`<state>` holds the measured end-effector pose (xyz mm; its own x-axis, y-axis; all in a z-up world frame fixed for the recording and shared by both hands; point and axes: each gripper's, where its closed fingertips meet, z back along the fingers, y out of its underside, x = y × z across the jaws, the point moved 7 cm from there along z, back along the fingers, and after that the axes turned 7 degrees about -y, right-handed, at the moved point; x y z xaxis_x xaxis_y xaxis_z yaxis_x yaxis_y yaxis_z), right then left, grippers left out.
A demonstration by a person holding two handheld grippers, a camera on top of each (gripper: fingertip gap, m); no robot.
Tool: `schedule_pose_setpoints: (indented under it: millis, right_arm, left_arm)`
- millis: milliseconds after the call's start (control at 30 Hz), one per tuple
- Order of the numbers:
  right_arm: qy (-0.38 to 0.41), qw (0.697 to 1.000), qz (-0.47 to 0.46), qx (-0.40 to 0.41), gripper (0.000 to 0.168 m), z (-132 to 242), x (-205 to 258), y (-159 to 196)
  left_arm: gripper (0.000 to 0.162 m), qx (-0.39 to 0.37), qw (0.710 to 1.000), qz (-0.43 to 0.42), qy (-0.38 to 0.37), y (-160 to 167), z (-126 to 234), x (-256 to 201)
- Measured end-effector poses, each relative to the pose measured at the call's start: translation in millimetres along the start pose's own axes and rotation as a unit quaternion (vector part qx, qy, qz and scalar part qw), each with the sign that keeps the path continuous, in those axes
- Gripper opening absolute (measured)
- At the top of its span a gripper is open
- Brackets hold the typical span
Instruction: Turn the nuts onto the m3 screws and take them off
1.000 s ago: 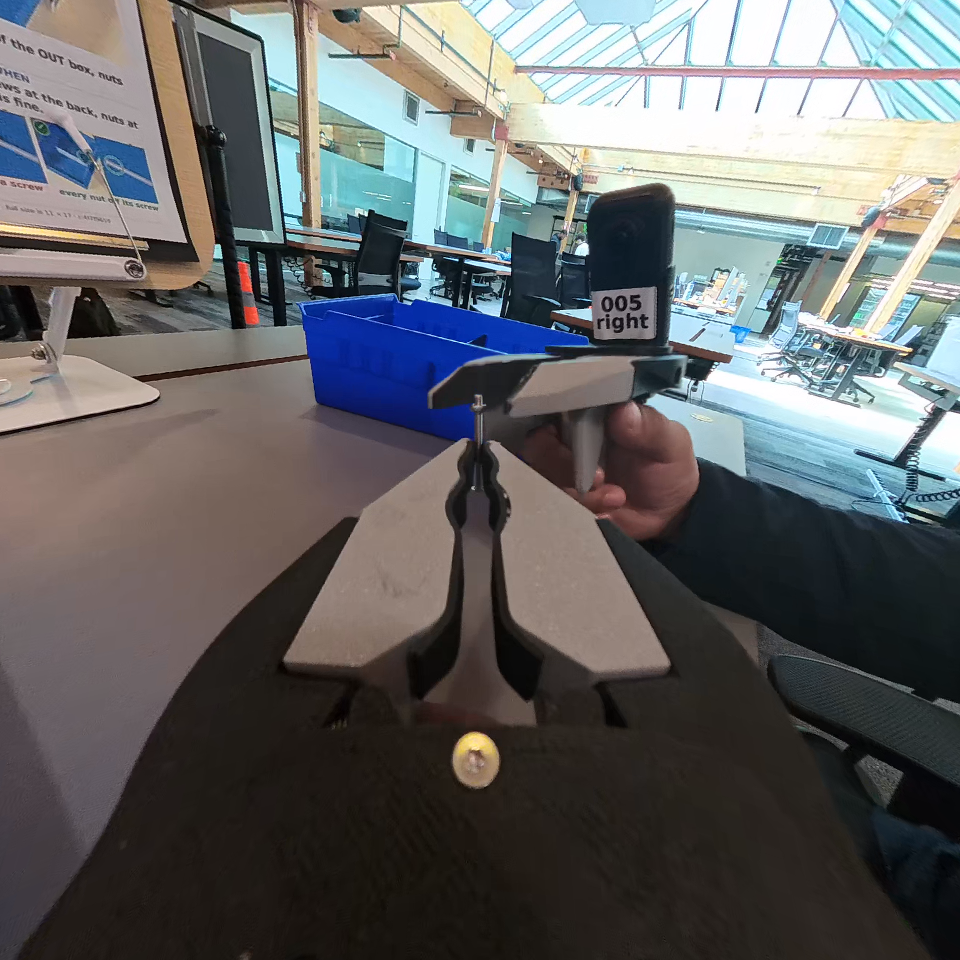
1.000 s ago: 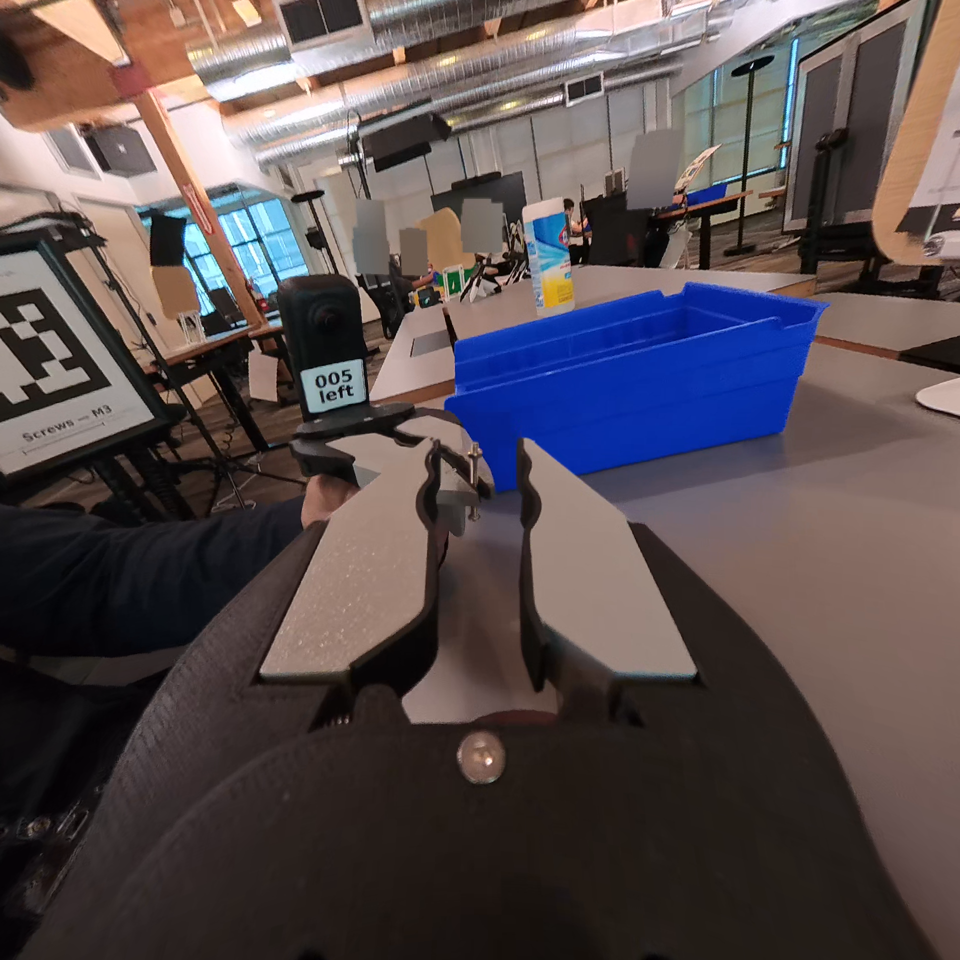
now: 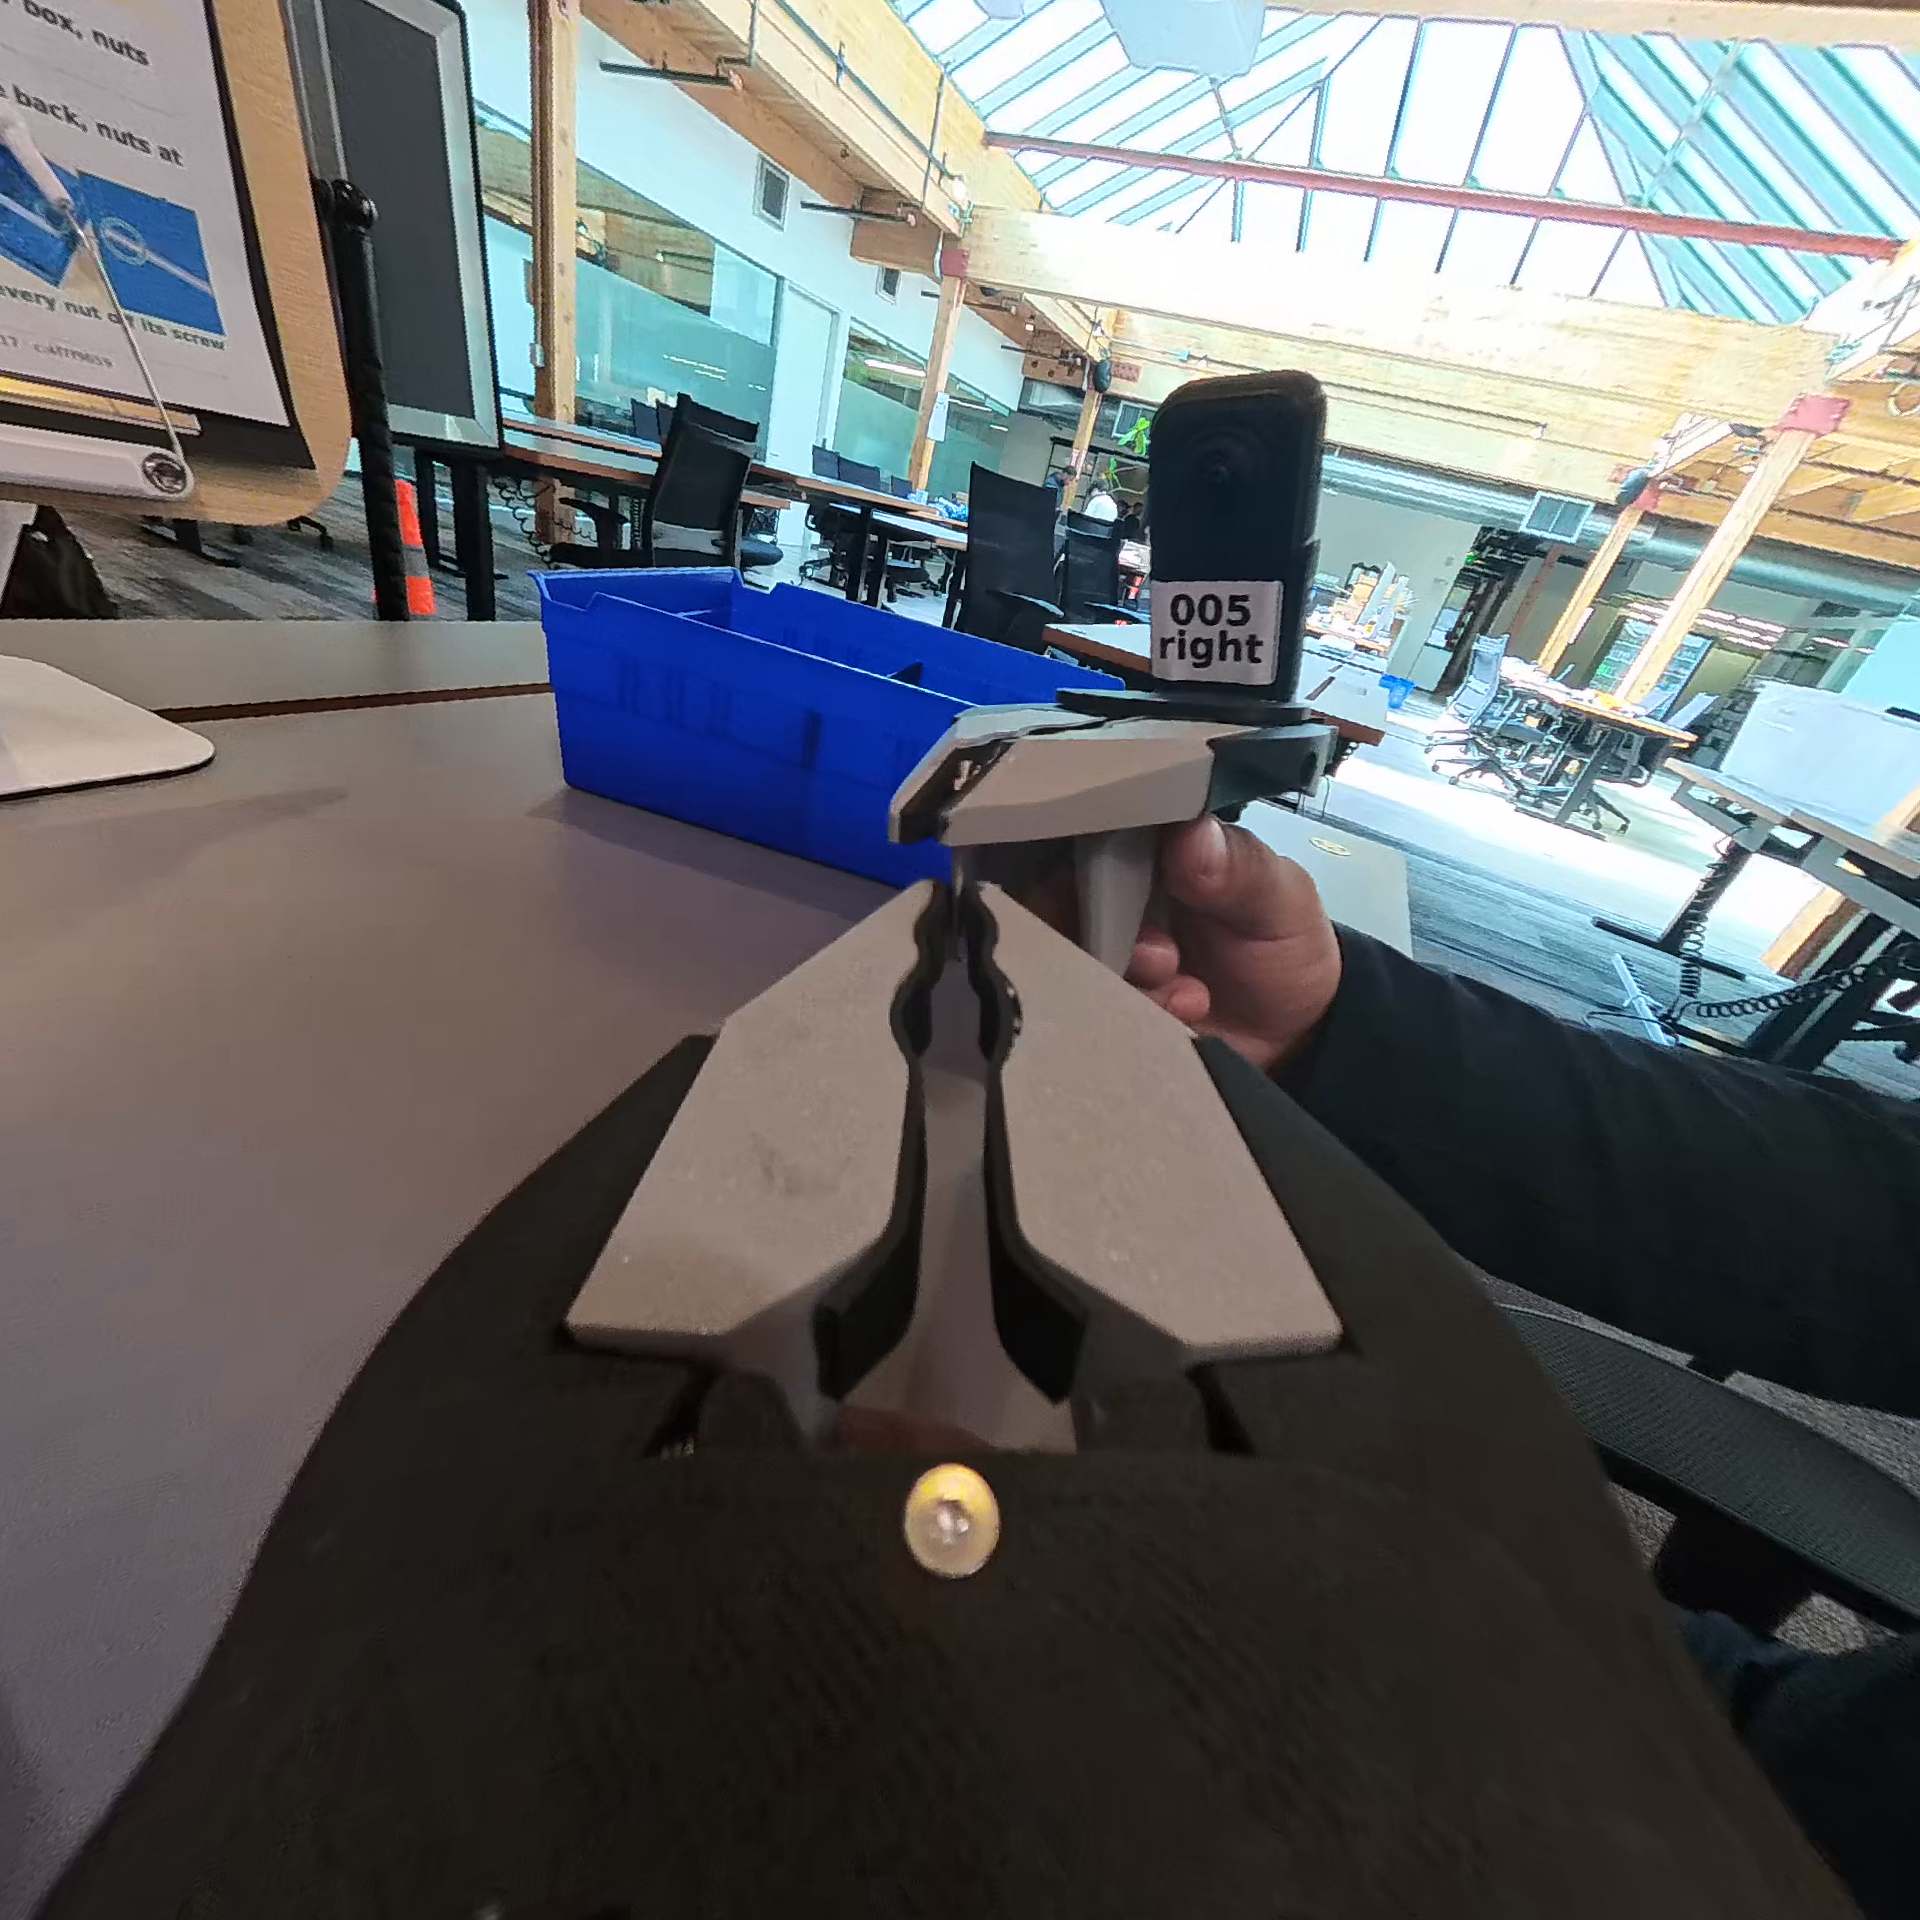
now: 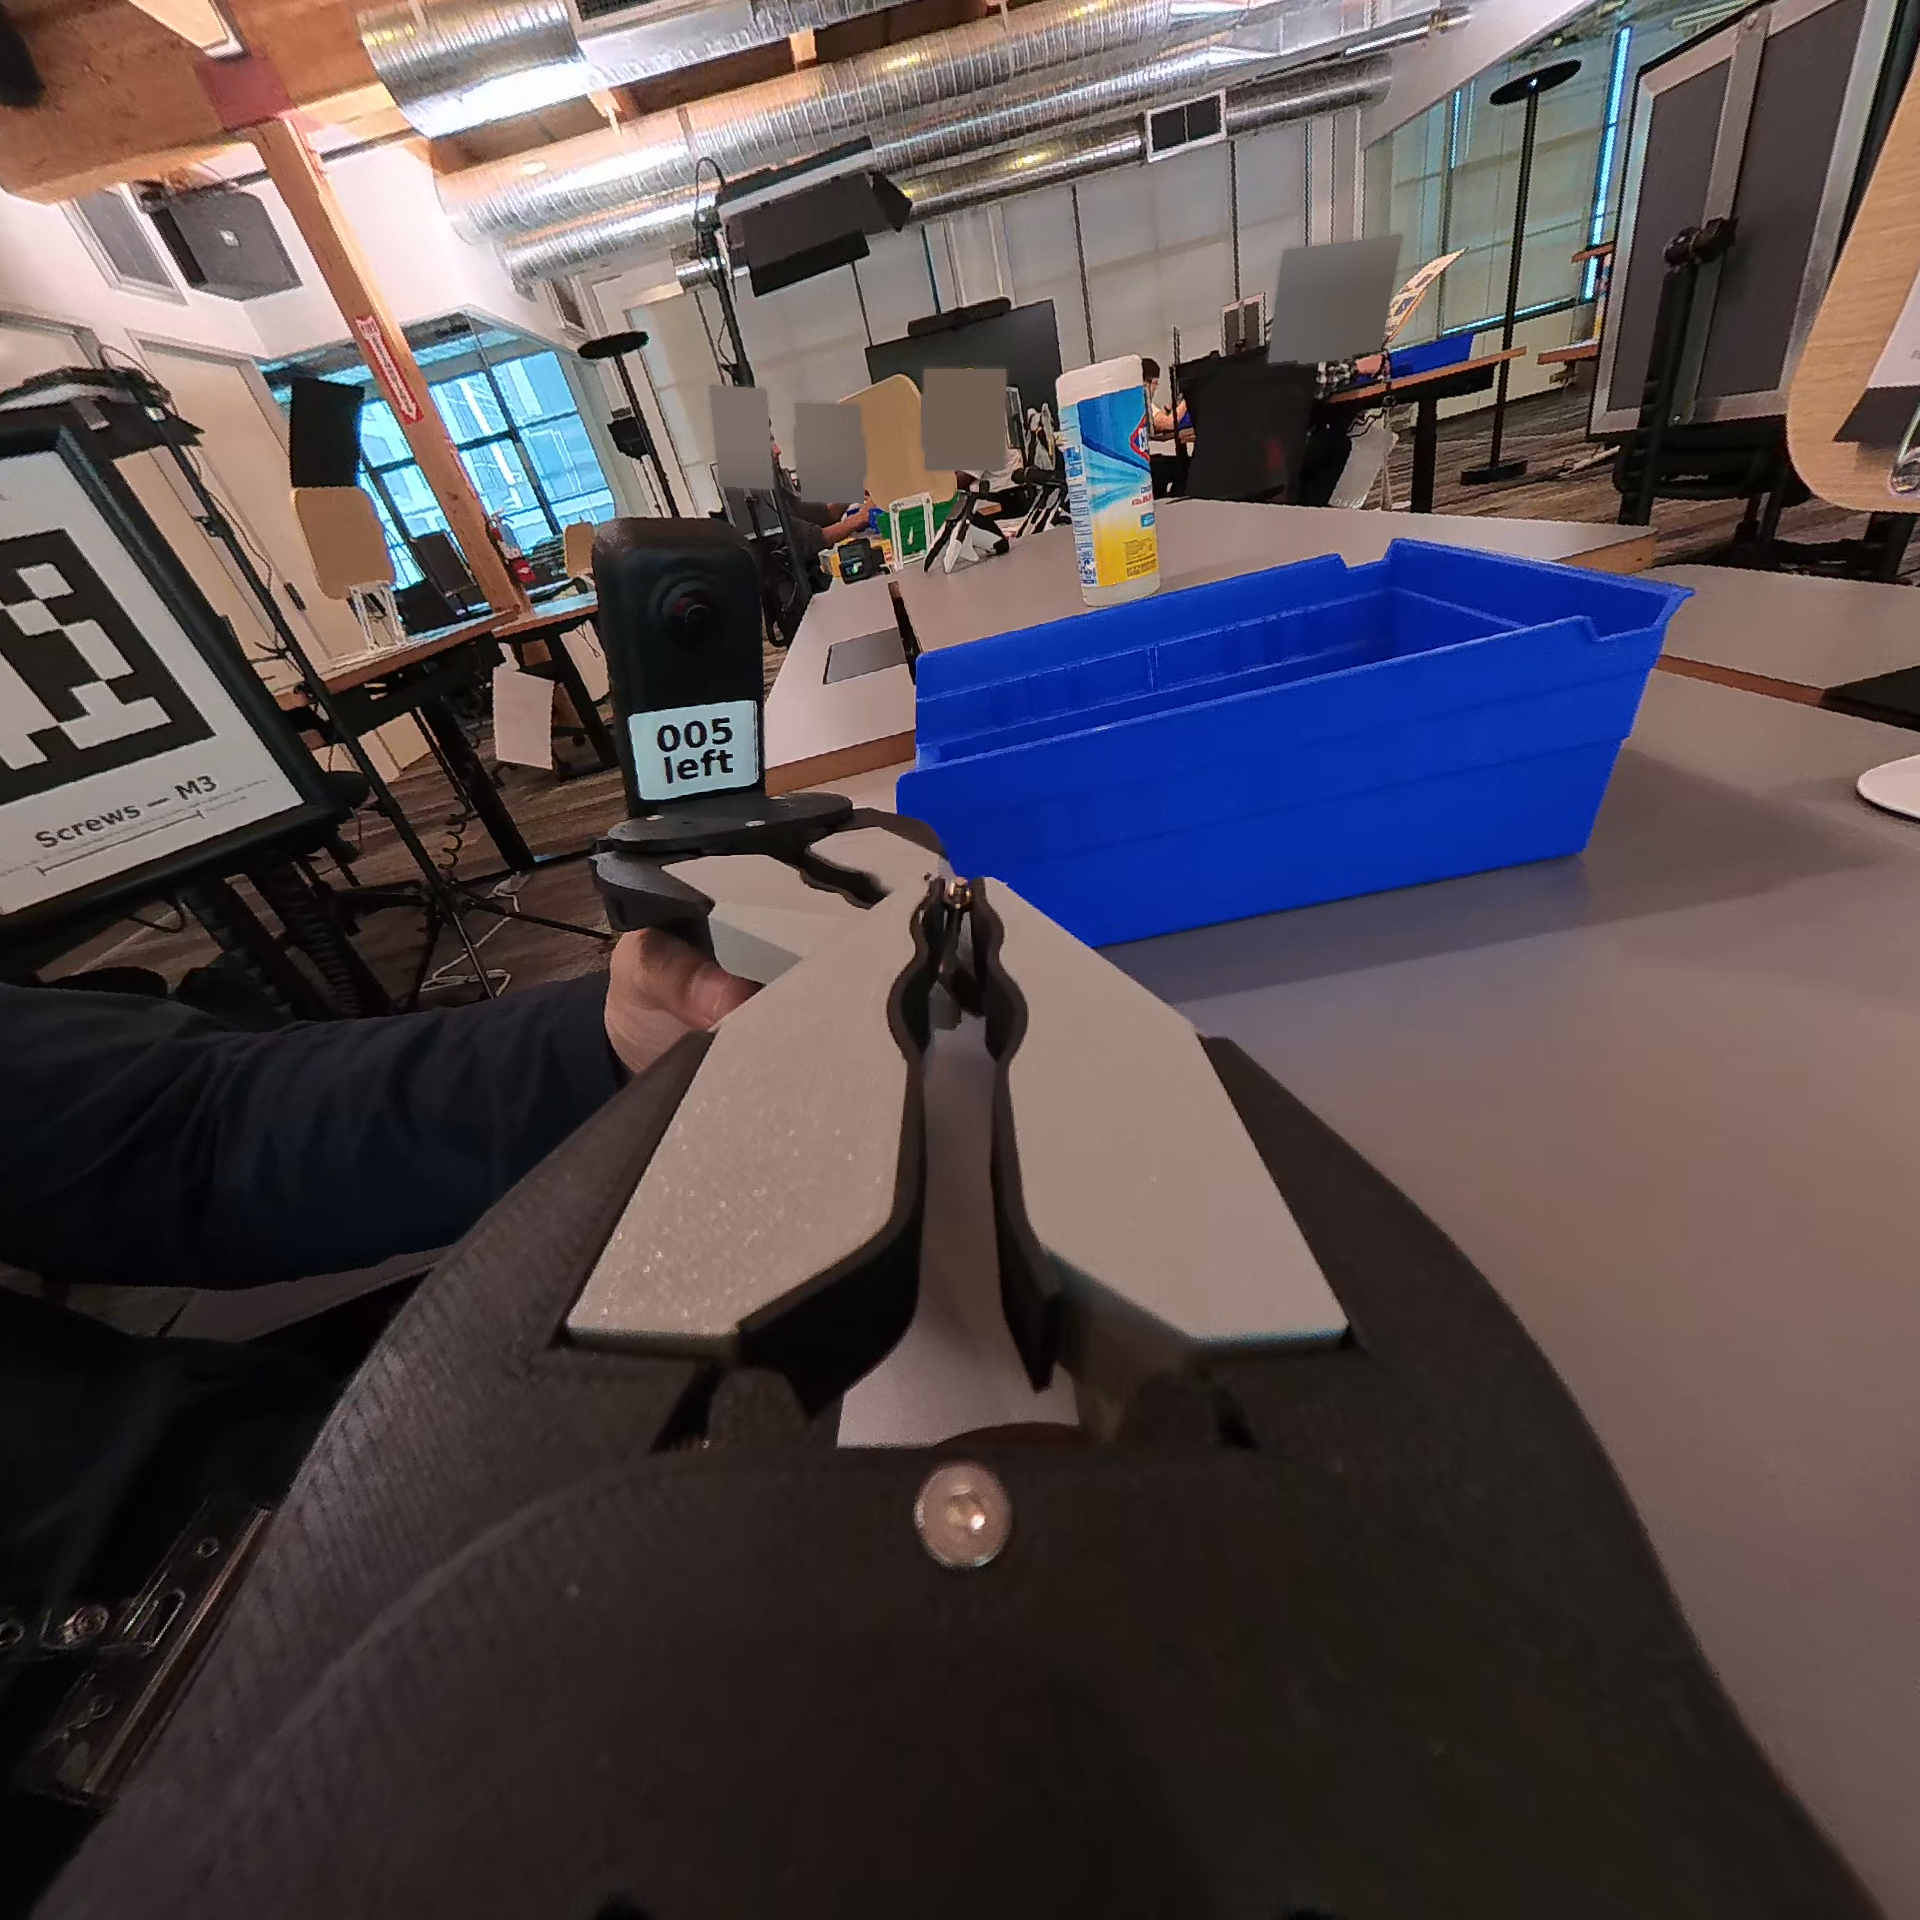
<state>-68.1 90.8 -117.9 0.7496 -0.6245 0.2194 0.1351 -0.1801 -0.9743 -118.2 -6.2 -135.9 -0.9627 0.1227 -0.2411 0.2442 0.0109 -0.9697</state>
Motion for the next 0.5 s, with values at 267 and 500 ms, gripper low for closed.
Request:
schedule_pose_setpoints:
  millis: [267, 500]
  right_arm:
    - [-0.005, 1.000, -0.003, 0.001, 0.002, -3, 2, 1]
    - [-0.006, 1.000, -0.015, -0.023, 0.024, 3, 0, -2]
  left_arm:
    - [0.000, 0.011, 1.000, -0.013, 0.000, 1, 0, -2]
    - [0.000, -0.003, 0.999, 0.001, -0.046, -2, 4, 11]
